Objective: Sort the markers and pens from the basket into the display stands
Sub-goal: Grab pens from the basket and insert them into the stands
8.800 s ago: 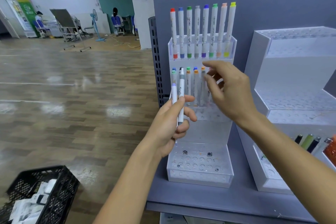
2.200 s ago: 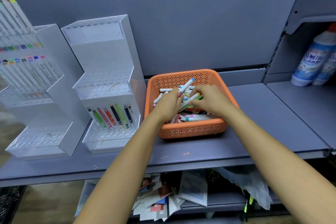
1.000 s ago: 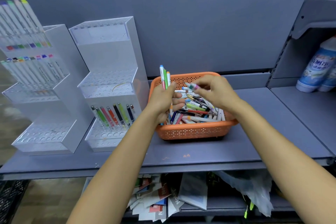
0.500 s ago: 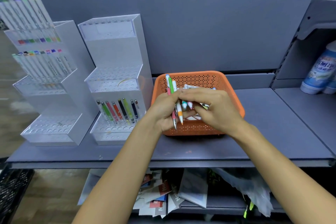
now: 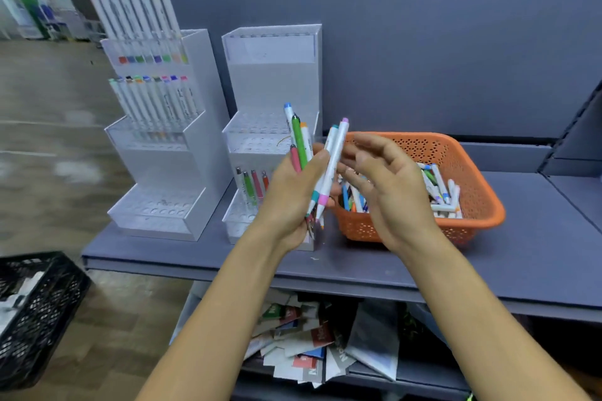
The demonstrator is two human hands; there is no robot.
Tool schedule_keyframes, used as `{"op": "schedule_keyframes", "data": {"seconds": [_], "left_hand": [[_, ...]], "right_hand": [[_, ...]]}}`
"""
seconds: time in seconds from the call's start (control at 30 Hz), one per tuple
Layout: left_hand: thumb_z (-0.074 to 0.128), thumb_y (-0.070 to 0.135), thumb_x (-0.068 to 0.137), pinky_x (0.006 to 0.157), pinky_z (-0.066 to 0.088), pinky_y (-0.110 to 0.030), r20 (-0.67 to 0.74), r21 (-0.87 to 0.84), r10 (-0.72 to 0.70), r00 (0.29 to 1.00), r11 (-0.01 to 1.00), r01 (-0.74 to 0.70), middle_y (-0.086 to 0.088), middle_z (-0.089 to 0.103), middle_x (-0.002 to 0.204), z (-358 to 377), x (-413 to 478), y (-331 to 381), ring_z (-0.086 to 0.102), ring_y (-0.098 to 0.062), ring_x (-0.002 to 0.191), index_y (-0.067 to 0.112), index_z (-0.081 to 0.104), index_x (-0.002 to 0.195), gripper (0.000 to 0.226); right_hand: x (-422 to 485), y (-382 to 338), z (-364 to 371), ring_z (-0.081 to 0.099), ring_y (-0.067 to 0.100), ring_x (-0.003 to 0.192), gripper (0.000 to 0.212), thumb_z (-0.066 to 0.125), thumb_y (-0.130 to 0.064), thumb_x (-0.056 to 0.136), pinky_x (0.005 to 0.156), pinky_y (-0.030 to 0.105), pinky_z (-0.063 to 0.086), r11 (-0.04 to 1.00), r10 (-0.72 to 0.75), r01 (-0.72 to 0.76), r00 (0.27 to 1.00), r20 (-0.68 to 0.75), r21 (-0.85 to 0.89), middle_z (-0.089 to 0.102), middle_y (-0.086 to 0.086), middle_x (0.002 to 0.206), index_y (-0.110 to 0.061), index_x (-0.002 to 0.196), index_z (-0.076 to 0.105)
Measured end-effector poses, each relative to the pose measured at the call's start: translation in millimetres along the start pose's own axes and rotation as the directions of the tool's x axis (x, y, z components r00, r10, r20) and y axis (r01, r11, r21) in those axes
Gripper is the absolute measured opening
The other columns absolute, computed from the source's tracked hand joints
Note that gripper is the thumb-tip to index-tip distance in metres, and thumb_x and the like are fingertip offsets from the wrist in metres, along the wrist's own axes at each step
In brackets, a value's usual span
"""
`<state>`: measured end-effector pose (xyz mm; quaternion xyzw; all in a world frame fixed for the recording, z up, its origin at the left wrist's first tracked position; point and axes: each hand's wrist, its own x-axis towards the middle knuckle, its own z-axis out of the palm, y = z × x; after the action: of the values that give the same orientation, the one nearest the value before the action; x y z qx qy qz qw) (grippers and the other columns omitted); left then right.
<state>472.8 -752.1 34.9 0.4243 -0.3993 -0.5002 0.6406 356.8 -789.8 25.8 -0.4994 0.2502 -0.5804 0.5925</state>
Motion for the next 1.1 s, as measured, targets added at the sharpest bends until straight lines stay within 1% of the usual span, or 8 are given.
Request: {"op": "schedule_keyframes", "data": {"seconds": [0.1,0.3,0.47,0.57,0.63,0.73,0.9,1.1], "left_hand": [[0.046,0.017,0.099,0.044,0.042,-0.019,0.004,0.098,0.043,0.999,0.994,-0.043,0.007,0.061,0.063,-32,-8,8,0.054,-0.010,0.051,0.015,0.058,0.097,0.013],[0.049,0.022,0.099,0.048,0.046,-0.022,-0.020,0.313,0.026,0.999,0.950,-0.018,-0.003,0.066,0.080,-98,-12,27,0.058,-0.009,0.054,0.008,0.059,0.112,0.023],[0.049,0.025,0.098,0.046,0.046,-0.020,-0.072,0.233,-0.089,0.993,0.967,0.103,-0.001,0.067,0.070,-158,-8,47,0.059,-0.008,0.051,0.010,0.064,0.097,0.021],[0.047,0.023,0.099,0.044,0.046,-0.021,-0.098,0.136,-0.117,0.988,0.982,0.130,-0.002,0.063,0.064,-190,-5,55,0.058,-0.011,0.048,0.006,0.060,0.097,0.022],[0.047,0.021,0.099,0.044,0.049,-0.023,-0.142,0.071,-0.134,0.981,0.987,0.145,-0.006,0.059,0.068,-210,-2,61,0.060,-0.013,0.048,0.003,0.055,0.102,0.020],[0.048,0.021,0.099,0.046,0.051,-0.022,-0.183,0.045,-0.151,0.971,0.986,0.162,-0.010,0.052,0.076,-239,3,72,0.059,-0.013,0.047,0.006,0.051,0.102,0.016],[0.049,0.026,0.099,0.040,0.036,-0.018,-0.203,0.055,-0.135,0.970,0.987,0.149,-0.003,0.046,0.069,-269,17,86,0.040,-0.008,0.044,0.011,0.051,0.096,0.015],[0.051,0.031,0.097,0.036,0.030,-0.015,-0.186,-0.026,-0.143,0.972,0.990,0.140,0.003,0.045,0.063,-273,37,95,0.036,-0.005,0.042,0.013,0.053,0.099,0.017]], "right_hand": [[-1,10,34,0.067,0.011,0.076,0.020,0.048,-0.003,0.095,0.068,0.022,0.053,0.974,0.156,-0.163,0.986,0.055,0.155,0.073,0.003,0.088,-0.007,0.111,0.059],[5,37,102,0.066,0.016,0.068,0.017,0.061,0.000,0.088,0.063,0.032,0.053,0.985,0.160,-0.161,0.987,-0.028,-0.055,0.070,0.002,0.076,-0.009,0.102,0.061],[12,58,158,0.063,0.019,0.070,0.023,0.062,0.003,0.086,0.065,0.032,0.057,0.980,0.166,-0.166,0.986,-0.015,-0.110,0.058,0.011,0.079,-0.006,0.107,0.063],[17,68,188,0.065,0.017,0.073,0.026,0.062,0.003,0.086,0.067,0.029,0.059,0.981,0.142,-0.134,0.988,0.051,-0.139,0.061,-0.001,0.070,-0.010,0.108,0.064],[22,70,205,0.067,0.016,0.073,0.029,0.062,0.002,0.087,0.066,0.027,0.058,0.983,0.108,-0.096,0.992,0.069,-0.158,0.065,-0.004,0.067,-0.013,0.111,0.061],[31,68,225,0.070,0.022,0.076,0.030,0.064,0.000,0.087,0.069,0.035,0.060,0.983,0.012,-0.005,0.999,0.037,-0.184,0.070,0.007,0.077,-0.014,0.113,0.055],[55,67,241,0.071,0.025,0.080,0.025,0.060,-0.003,0.089,0.072,0.043,0.060,0.931,-0.142,0.133,0.990,-0.002,-0.341,0.071,0.016,0.083,-0.020,0.104,0.052],[94,67,237,0.068,0.026,0.068,0.025,0.061,-0.011,0.090,0.068,0.048,0.057,0.739,-0.435,0.361,0.901,0.007,-0.568,0.067,0.006,0.068,-0.024,0.104,0.044]]}}
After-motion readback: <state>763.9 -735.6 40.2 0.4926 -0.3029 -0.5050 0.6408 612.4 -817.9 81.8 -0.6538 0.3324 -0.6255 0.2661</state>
